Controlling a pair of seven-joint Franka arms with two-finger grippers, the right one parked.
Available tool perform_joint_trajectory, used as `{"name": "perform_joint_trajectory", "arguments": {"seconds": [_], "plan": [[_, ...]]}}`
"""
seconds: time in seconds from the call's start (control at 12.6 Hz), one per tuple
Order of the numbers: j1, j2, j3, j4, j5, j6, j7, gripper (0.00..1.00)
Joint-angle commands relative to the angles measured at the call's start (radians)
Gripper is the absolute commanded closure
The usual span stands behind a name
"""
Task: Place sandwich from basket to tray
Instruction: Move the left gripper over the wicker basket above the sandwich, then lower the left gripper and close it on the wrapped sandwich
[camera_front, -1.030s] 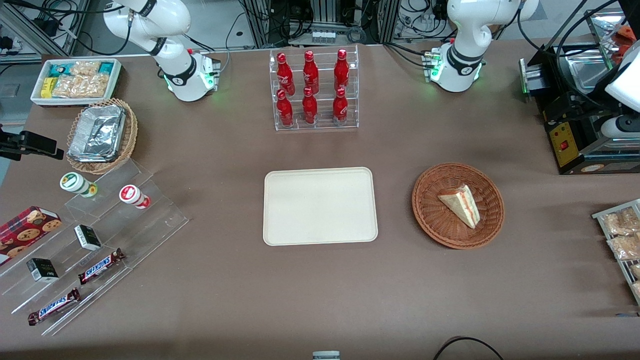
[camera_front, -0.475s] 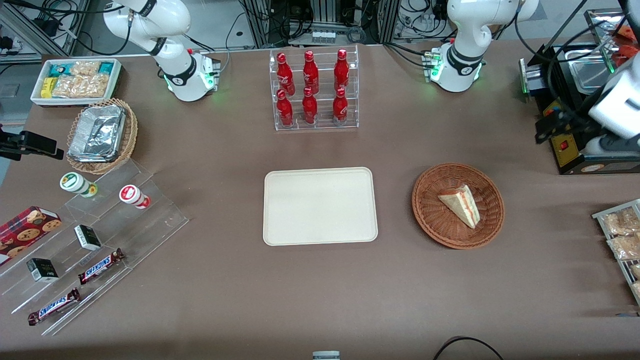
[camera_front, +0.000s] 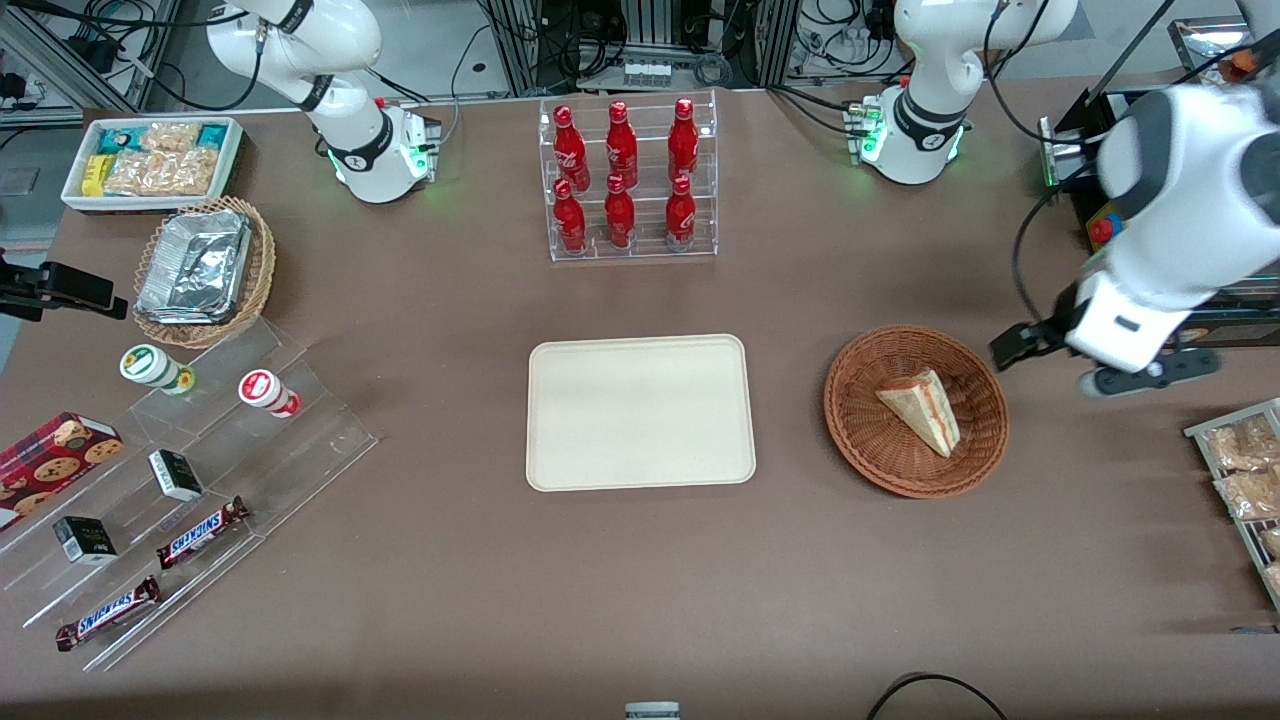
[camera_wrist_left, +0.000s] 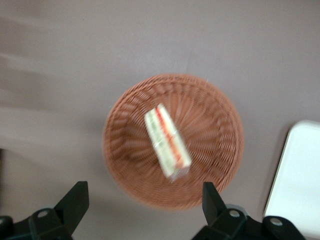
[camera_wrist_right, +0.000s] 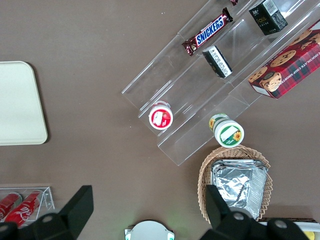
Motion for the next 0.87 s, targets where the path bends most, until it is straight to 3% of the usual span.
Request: {"name": "perform_joint_trajectory", "arguments": {"seconds": [0.0, 0.16, 0.79], "plan": [[0.0, -0.041, -0.033, -0.169, -0.007, 0.206, -0.237, 0.0], [0.0, -0.016, -0.045, -0.226, -0.006, 0.303, -0.337, 0.0], [-0.002, 0.157, -0.057, -0.297, 0.002, 0.471, -0.361, 0.0]]}}
